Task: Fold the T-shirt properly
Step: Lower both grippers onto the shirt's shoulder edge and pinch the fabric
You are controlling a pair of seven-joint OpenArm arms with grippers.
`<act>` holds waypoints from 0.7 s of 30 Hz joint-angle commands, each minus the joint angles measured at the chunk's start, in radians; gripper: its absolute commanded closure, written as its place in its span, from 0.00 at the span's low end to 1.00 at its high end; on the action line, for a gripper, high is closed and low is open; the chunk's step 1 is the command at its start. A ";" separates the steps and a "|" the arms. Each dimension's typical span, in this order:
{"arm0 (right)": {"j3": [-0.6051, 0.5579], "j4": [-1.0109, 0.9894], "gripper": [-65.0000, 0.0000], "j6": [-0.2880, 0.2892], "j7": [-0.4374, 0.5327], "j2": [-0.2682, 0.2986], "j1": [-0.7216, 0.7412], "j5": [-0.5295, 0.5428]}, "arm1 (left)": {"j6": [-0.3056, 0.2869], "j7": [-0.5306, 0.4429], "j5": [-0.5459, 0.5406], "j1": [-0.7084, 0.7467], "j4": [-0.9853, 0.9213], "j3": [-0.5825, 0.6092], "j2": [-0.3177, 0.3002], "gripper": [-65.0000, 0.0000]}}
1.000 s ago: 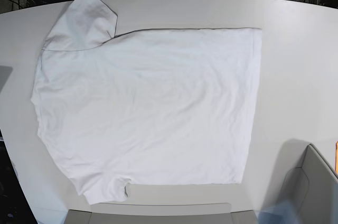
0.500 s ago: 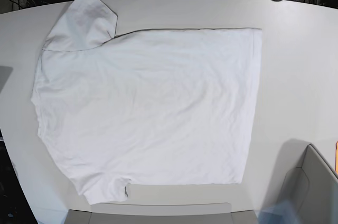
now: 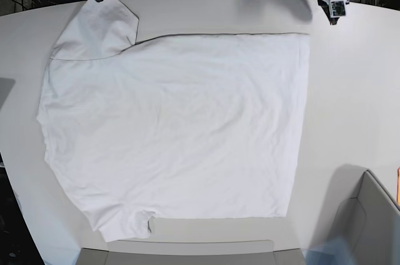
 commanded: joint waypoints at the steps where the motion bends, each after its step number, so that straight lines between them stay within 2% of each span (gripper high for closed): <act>1: 0.000 0.028 1.00 0.012 0.053 -0.014 -0.004 0.005 | 0.008 -0.006 0.001 -0.005 0.045 -0.002 0.000 1.00; 5: -0.024 0.028 1.00 0.014 0.039 -0.048 0.105 0.005 | 0.008 0.052 0.001 -0.079 0.105 0.013 0.021 1.00; 7: -0.036 0.028 1.00 0.014 -0.007 -0.057 0.154 0.005 | 0.006 0.083 0.001 -0.151 0.105 0.045 0.035 1.00; 14: -0.072 0.028 0.98 0.019 -0.123 -0.056 0.278 0.005 | 0.006 0.120 0.001 -0.270 0.108 0.202 0.035 1.00; 16: -0.066 0.028 0.92 0.019 -0.125 -0.051 0.273 0.005 | 0.006 0.114 0.001 -0.289 0.108 0.243 0.033 1.00; 20: -0.020 0.028 0.66 0.017 -0.120 -0.050 0.229 0.008 | 0.006 0.100 0.001 -0.292 0.108 0.274 0.029 1.00; 21: -0.006 0.028 0.59 0.019 -0.120 -0.050 0.223 0.023 | 0.006 0.100 0.002 -0.292 0.108 0.274 0.027 0.97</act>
